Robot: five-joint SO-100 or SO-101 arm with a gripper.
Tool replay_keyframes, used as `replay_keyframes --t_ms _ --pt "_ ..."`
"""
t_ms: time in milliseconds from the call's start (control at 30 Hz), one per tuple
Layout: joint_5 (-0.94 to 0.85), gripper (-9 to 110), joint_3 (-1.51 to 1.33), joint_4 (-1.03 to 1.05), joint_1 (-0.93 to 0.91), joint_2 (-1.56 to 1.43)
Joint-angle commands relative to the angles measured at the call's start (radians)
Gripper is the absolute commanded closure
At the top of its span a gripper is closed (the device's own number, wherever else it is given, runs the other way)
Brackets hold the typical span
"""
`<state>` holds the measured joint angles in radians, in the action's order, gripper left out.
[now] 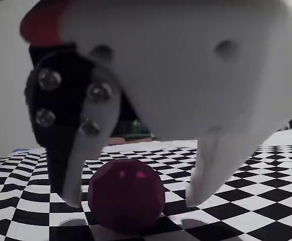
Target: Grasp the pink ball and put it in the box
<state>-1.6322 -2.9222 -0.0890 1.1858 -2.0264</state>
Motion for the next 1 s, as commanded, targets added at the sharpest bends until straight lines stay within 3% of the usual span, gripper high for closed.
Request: replay_keyframes --t_ms 0,833,967 --pt "-0.008 75 0.032 -0.014 0.006 0.008" --pt "-0.008 76 0.032 -0.014 0.009 0.015" --pt "-0.008 87 0.032 -0.014 0.009 0.018"
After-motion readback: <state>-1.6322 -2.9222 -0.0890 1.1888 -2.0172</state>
